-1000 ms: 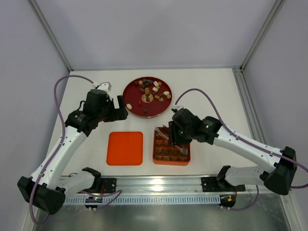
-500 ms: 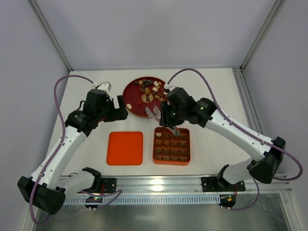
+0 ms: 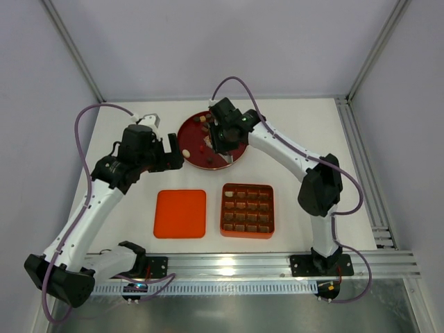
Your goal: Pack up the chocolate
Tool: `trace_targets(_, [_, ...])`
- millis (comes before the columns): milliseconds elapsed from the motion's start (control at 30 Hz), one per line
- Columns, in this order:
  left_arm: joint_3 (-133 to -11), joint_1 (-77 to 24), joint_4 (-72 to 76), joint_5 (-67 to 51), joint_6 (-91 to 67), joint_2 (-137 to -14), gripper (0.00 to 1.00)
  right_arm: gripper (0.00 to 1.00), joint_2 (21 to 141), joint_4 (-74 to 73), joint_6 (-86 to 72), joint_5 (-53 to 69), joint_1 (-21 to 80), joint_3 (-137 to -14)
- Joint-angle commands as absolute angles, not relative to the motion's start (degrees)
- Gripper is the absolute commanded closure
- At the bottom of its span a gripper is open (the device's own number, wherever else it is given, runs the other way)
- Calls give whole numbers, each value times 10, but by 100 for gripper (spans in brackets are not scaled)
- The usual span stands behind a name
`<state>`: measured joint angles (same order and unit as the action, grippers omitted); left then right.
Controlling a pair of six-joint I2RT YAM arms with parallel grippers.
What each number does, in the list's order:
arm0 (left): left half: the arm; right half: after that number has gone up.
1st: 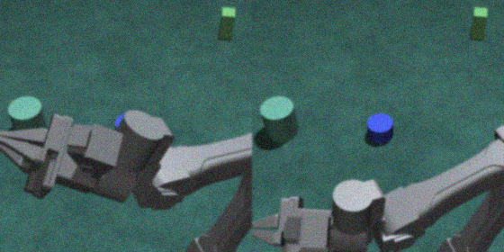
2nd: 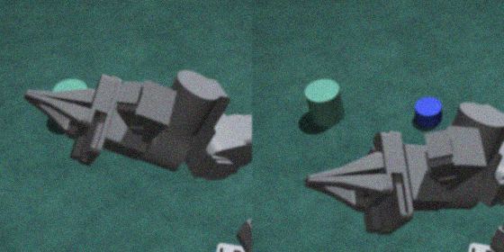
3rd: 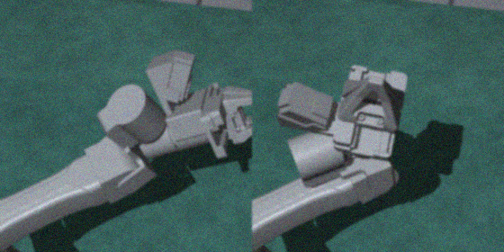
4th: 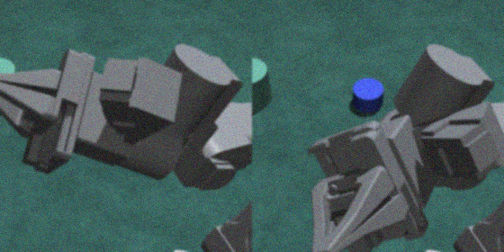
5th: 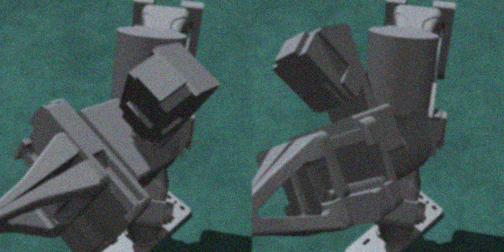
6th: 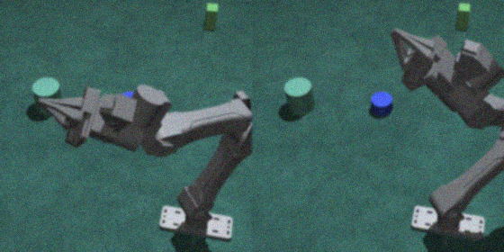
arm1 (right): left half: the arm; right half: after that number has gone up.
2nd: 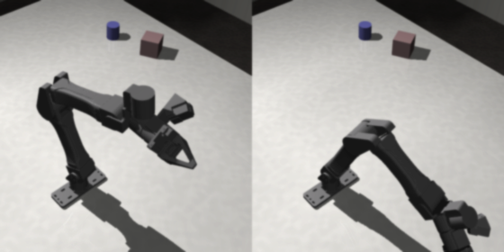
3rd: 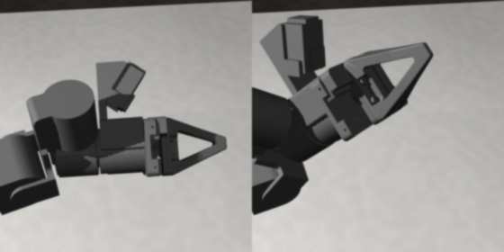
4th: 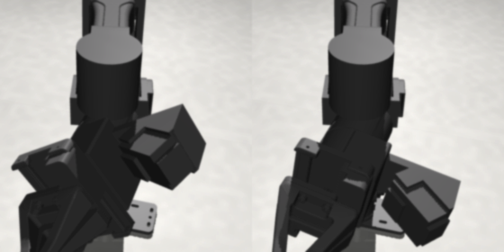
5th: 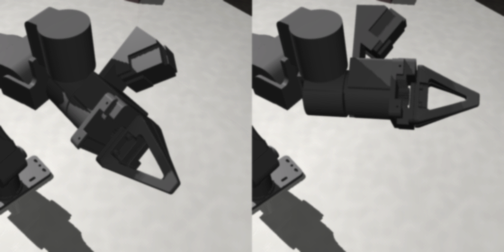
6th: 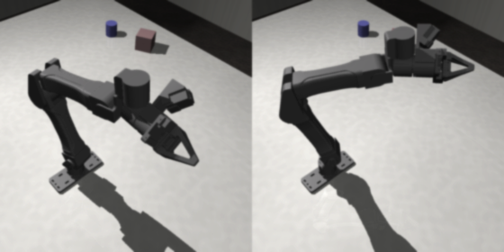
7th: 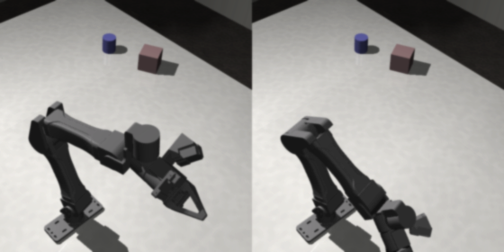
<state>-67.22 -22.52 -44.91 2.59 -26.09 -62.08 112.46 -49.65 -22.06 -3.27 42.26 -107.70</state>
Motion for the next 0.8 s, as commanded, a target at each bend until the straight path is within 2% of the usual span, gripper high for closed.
trace_targets(0, [-700, -225, -458, 36, -244, -621, 0, 58, 1151, -502, -198, -39, 421, -1146])
trace_targets(767, [-695, -225, -461, 33, -248, -613, 0, 58, 1226, -490, -219, -34, 433, -1172])
